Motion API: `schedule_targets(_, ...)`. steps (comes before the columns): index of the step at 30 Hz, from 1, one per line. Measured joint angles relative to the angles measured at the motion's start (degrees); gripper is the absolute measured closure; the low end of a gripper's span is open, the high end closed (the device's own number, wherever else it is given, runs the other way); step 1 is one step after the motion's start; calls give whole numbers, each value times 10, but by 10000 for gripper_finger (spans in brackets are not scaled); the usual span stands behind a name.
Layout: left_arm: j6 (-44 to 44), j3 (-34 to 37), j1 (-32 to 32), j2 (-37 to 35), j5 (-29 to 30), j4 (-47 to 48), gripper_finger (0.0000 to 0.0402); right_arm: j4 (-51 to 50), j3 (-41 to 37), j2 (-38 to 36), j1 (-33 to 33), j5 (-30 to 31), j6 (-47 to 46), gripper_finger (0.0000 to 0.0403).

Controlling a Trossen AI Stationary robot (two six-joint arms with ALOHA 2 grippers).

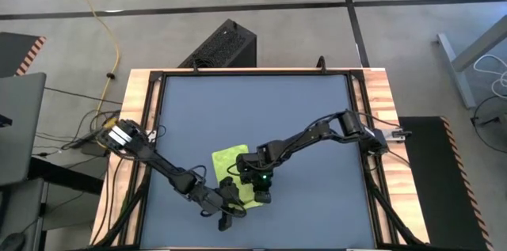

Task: Roll towel
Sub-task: Roll the green towel

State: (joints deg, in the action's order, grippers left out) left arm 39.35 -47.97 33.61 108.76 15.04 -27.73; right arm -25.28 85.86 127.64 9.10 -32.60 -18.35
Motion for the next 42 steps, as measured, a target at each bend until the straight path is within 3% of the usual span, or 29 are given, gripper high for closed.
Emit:
schedule_targets(7, 4, -7, 0, 11, 17, 4, 286, 1, 0, 0, 1, 0, -2, 388)
schedule_targets(15, 74, -7, -2, 10, -3, 39, 393, 2, 0, 0, 0, 0, -11, 387)
schedule_targets(21, 119, -7, -16, 8, -60, 64, 399, 7, 0, 0, 0, -3, -10, 380)
schedule_targets(32, 131, -8, -45, 6, -142, 78, 401, -54, -2, -59, -17, 19, -30, 275)
schedule_targets(37, 121, 1, -52, 7, -154, 66, 401, -118, -7, -99, -10, 16, 26, 247)
schedule_targets(42, 155, 23, -54, 7, -139, 18, 401, -17, -69, -136, 23, 25, 76, 240)
